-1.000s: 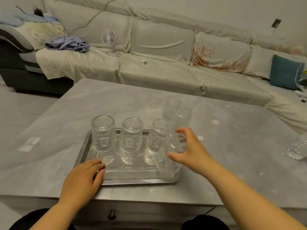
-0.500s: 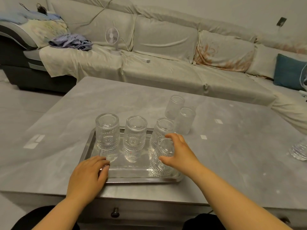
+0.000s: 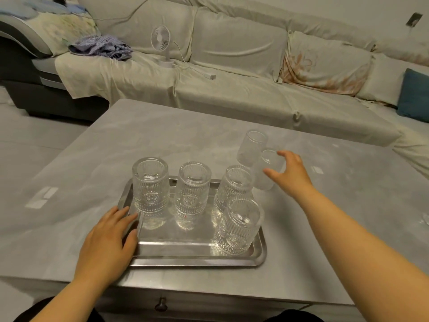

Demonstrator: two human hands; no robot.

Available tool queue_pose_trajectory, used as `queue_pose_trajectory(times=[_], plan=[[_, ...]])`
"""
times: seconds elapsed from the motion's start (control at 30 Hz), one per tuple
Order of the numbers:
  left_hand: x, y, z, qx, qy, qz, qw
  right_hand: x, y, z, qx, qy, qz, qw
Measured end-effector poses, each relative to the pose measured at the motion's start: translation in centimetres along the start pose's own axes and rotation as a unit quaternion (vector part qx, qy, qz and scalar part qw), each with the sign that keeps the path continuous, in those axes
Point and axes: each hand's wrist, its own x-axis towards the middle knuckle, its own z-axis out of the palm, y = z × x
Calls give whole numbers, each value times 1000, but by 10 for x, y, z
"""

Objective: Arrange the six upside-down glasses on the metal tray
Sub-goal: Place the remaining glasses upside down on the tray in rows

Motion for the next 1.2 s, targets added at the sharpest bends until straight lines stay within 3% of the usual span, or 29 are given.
queue_pose_trajectory(times=[0.27, 0.53, 0.8, 0.97, 1.2], plan=[[4, -4, 4, 5, -1, -2, 1000, 54, -3, 27, -87, -53, 61, 993], [4, -5, 4, -2, 4, 1, 1000, 63, 2, 30, -81, -52, 70, 993], [3, -6, 6, -20, 21, -1, 1000, 38, -6, 17, -15, 29, 10, 999], [1, -5, 6, -25, 21, 1, 999, 10, -41, -22, 44, 83, -112, 989], [0, -5, 3, -48, 22, -5, 999, -59, -100, -47, 98, -32, -240, 965]])
